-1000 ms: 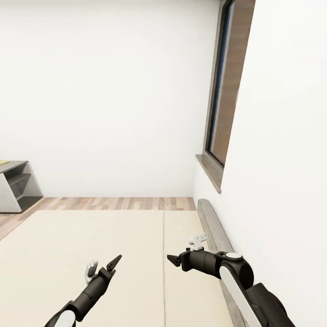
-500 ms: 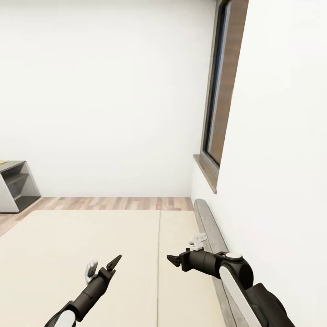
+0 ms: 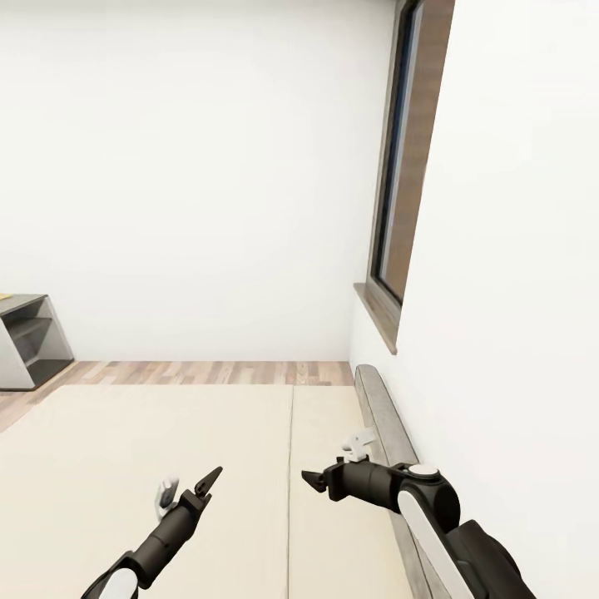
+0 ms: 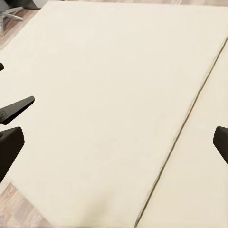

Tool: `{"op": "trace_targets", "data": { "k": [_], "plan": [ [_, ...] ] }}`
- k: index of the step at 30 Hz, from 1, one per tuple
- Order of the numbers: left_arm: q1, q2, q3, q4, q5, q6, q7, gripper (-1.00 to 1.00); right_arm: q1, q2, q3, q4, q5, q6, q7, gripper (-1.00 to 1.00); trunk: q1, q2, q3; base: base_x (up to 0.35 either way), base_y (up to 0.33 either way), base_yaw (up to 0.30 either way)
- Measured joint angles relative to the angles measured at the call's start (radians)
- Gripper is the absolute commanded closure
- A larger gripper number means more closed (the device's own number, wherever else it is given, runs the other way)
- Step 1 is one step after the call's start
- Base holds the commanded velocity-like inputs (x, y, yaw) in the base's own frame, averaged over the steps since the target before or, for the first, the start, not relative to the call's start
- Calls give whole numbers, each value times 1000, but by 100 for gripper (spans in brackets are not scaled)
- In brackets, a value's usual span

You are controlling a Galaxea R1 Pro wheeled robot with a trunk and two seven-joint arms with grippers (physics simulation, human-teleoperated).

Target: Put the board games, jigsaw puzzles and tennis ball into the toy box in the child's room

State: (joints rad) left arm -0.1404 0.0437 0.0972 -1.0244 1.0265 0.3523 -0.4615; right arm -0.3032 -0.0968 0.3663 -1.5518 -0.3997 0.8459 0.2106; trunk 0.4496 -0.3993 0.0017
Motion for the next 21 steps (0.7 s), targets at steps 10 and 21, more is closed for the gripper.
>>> {"op": "trace_targets", "data": {
  "k": [10,21],
  "plan": [
    [1,2,1,-5,5,0,-5,-100,0,4,30,-6,-1,10,-2,-100,0,0,0,0,0,0],
    [3,3,7,-24,16,10,-11,-100,0,-1,41,-20,-7,16,8,-100,0,0,0,0,0,0]
  ]
}}
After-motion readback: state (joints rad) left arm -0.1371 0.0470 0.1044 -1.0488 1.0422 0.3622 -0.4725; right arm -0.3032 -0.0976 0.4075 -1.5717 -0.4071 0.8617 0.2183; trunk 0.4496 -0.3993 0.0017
